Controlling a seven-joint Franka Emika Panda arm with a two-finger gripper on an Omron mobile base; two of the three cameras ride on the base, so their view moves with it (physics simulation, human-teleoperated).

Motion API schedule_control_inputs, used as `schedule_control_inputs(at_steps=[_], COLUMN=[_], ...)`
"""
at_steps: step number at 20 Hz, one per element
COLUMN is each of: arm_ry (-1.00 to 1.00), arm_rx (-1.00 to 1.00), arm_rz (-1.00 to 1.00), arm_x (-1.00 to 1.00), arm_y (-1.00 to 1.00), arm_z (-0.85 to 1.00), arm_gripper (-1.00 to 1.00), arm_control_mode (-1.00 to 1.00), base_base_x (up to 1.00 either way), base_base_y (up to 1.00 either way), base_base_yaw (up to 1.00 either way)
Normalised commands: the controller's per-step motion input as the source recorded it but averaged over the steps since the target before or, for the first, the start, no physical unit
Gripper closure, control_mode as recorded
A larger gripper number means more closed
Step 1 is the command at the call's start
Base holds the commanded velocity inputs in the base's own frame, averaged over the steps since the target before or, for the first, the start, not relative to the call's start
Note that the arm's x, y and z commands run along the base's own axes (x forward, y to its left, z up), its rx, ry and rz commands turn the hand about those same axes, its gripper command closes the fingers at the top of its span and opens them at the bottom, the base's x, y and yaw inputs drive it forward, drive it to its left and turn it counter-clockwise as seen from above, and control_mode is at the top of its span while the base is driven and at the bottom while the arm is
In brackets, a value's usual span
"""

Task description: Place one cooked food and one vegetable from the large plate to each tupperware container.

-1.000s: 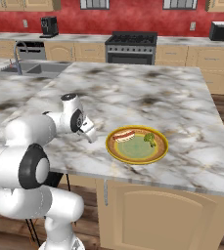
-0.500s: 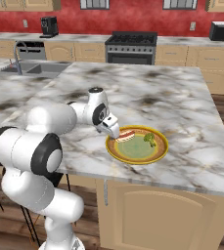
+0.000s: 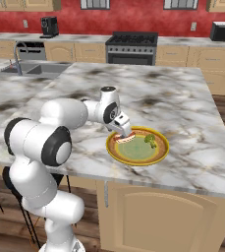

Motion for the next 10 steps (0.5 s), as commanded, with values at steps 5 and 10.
schedule_control_inputs(at_steps=[5, 10], arm_ry=[0.0, 0.01], arm_rx=[0.0, 0.0], arm_rz=[0.0, 0.0], arm_x=[0.24, 0.23], arm_y=[0.0, -0.03], arm_z=[-0.05, -0.34], arm_gripper=[-1.0, -1.0], arm_control_mode=[-1.0, -1.0], base_base_x=[0.0, 0.0], base_base_y=[0.0, 0.0], base_base_yaw=[0.0, 0.0])
